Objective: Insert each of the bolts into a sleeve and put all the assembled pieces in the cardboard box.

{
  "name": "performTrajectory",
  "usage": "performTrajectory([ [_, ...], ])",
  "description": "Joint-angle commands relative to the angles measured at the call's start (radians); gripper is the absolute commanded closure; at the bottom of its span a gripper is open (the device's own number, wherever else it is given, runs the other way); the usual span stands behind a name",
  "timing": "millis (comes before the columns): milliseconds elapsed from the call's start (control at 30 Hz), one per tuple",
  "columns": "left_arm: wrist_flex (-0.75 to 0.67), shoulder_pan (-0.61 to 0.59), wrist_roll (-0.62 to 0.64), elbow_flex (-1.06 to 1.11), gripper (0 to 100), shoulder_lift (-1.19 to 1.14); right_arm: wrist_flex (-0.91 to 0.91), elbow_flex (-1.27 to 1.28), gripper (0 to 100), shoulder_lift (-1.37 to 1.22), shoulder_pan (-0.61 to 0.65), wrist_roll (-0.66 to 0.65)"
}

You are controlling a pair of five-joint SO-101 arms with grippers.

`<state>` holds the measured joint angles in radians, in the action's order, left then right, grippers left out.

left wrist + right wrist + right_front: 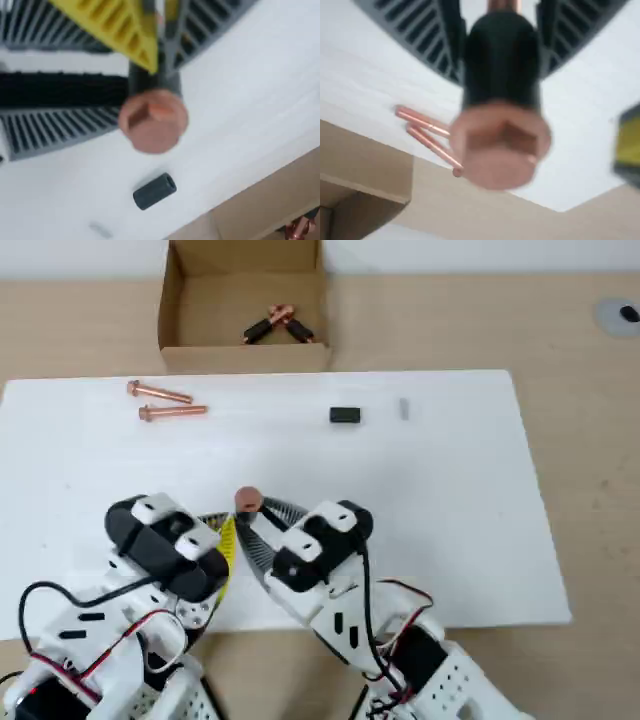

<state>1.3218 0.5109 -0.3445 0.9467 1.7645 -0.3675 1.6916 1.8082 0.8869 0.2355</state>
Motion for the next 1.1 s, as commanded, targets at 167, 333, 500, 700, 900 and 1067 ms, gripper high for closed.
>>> performTrajectory([
  [167,0.002,0.003,-0.006,-0.152,99,-0.005,0.017,-0.054,98.9,0.084,-0.047,-0.005],
  [333,0.002,-0.038,0.055,-0.244,99,-0.007,0.017,-0.051,98.9,0.082,-0.116,-0.080],
  [500,-0.034,-0.356,0.172,-0.245,94,-0.067,0.028,-0.094,98.9,0.079,-0.226,-0.081],
  [700,-0.120,-0.687,0.278,-0.236,94,-0.275,0.057,-0.317,98.9,-0.165,-0.340,-0.097],
  [900,-0.163,-0.690,0.281,-0.141,94,-0.317,0.149,-0.707,98.9,-0.657,-0.384,-0.091],
  [1067,-0.292,-0.701,0.281,0.005,94,-0.317,0.247,-0.984,98.9,-0.998,-0.384,-0.095],
])
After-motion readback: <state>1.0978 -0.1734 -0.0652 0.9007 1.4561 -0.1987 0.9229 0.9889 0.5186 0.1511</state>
